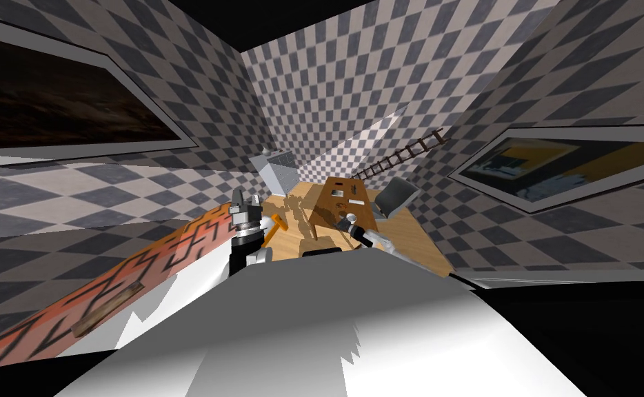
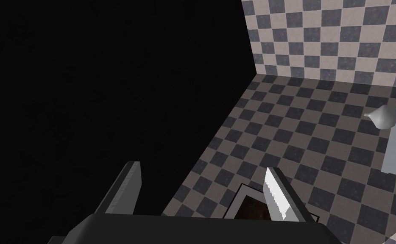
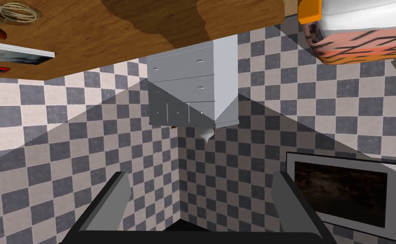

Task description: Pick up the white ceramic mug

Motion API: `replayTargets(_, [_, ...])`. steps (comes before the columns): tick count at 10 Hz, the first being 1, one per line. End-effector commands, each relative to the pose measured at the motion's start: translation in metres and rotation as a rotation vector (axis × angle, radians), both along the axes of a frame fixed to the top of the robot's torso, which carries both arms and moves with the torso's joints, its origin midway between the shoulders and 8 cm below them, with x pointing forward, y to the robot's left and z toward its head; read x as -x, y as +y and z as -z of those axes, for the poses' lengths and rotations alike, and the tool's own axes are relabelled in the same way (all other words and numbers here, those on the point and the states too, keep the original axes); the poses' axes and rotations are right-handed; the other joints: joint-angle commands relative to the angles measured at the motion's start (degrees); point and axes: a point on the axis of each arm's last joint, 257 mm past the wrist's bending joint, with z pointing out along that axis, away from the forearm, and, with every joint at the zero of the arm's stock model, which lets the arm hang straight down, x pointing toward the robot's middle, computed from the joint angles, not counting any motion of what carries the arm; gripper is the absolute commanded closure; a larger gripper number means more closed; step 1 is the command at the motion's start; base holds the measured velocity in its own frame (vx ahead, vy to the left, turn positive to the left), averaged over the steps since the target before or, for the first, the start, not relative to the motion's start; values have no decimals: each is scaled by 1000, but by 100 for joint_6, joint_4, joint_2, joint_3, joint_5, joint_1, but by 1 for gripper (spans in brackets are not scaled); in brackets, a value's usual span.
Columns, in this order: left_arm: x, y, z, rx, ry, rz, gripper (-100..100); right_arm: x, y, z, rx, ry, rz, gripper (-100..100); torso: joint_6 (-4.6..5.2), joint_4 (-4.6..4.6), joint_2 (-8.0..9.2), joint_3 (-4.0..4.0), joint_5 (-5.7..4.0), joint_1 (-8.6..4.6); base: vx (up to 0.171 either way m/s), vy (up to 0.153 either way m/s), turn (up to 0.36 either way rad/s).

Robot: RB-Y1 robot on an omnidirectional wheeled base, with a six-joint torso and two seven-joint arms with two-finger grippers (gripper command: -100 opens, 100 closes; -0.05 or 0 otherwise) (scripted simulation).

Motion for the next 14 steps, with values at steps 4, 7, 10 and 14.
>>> replayTargets(4, [0, 0, 0, 0, 0, 0, 0, 9, -55, 58, 339, 7, -62, -100, 2, 1, 2, 1, 0, -3, 8, 23, 21])
replayTargets(7, [0, 0, 0, 0, 0, 0, 0, 12, -86, 82, 514, 1, -102, -100, 1, 0, 1, 0, 0, -2, 11, 21, 7])
replayTargets(10, [0, 0, 0, 0, 0, 0, 0, 14, -117, 99, 672, -7, -140, -100, 1, 0, -2, -1, 0, -3, 14, 17, 0])
replayTargets(14, [0, 0, 0, 0, 0, 0, 0, 16, -160, 117, 881, -21, -196, -100, 1, 0, -1, -1, 0, -1, 15, 20, -2])
